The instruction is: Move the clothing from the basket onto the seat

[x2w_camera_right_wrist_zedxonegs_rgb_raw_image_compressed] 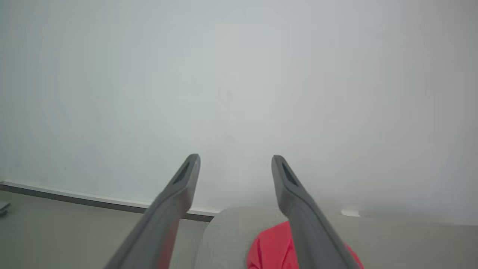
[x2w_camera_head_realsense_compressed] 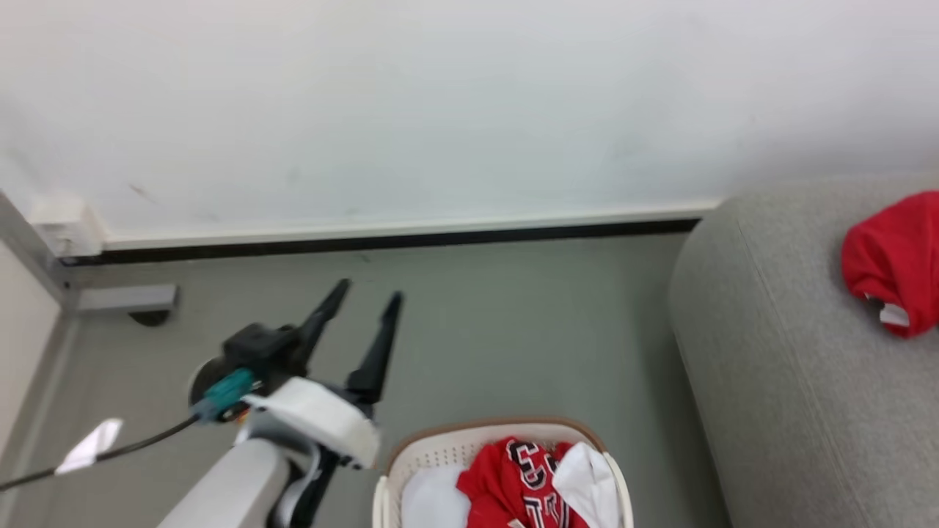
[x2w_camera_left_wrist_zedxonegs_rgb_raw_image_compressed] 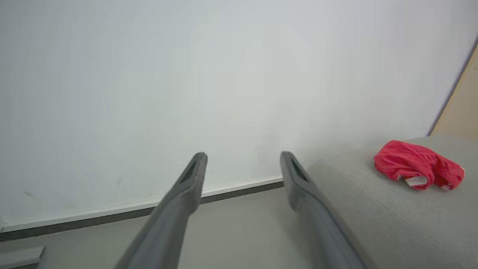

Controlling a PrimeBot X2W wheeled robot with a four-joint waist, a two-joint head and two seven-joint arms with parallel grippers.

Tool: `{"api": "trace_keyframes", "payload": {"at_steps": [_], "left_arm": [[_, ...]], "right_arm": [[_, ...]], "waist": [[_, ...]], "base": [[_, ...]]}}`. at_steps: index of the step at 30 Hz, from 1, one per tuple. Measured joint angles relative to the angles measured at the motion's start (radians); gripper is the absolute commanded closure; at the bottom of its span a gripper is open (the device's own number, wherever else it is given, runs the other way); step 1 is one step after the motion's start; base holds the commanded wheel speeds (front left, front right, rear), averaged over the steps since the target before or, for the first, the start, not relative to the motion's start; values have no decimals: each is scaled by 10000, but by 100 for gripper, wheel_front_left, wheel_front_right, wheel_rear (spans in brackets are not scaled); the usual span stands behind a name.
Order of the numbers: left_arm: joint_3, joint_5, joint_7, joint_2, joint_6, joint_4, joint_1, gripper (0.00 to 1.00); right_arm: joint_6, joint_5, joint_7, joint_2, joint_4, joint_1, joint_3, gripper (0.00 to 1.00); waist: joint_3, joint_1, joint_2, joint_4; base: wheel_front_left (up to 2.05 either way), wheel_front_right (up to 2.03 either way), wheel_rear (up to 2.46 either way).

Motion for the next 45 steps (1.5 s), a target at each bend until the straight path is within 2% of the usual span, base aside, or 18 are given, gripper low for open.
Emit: {"api": "trace_keyframes", "payload": {"at_steps": [3, 7, 12, 18, 26, 29, 34, 45], "left_arm": [[717, 4, 0, 211, 311, -280, 675, 0], [1685, 221, 0, 222, 673, -715, 1776, 0], [3026, 700, 0, -176, 796, -1323, 2987, 0], [4217, 1496, 0, -899, 140, -1753, 3993, 0], [5419, 2569, 0, -2059, -698, -1659, 5028, 0], [5760, 2836, 0, -2291, -1011, -1572, 5127, 0], [6194, 3195, 0, -2545, -1377, -1373, 5172, 0], [6521, 3530, 0, -2742, -1732, -1206, 5159, 0]], "right_arm": [[0, -65, -527, 606, -579, 985, -504, 0], [2, -516, -1214, 1582, -1037, 2561, -1114, 0], [0, -1093, -2167, 3076, -1538, 4358, -1687, 0], [-10, -1457, -3081, 4278, -1768, 5749, -2349, 0], [0, -2602, -3216, 5434, -2284, 6344, -2408, 0], [2, -2878, -3216, 5756, -2382, 6393, -2401, 0], [2, -3116, -3216, 5914, -2366, 6380, -2282, 0], [2, -3114, -3216, 5753, -2205, 6297, -2098, 0]], "waist": [[-271, 0, 0, 323], [-447, 1, 0, 742], [-547, 2, 0, 1135], [-565, 4, 0, 1384], [-575, 5, 0, 1066], [-551, 5, 0, 995], [-564, 5, 0, 888], [-627, 5, 0, 719]], "base": [[0, 0, 0], [0, 0, 0], [0, 0, 0], [0, 0, 0], [0, 0, 0], [0, 0, 0], [0, 0, 0], [0, 0, 0]]}}
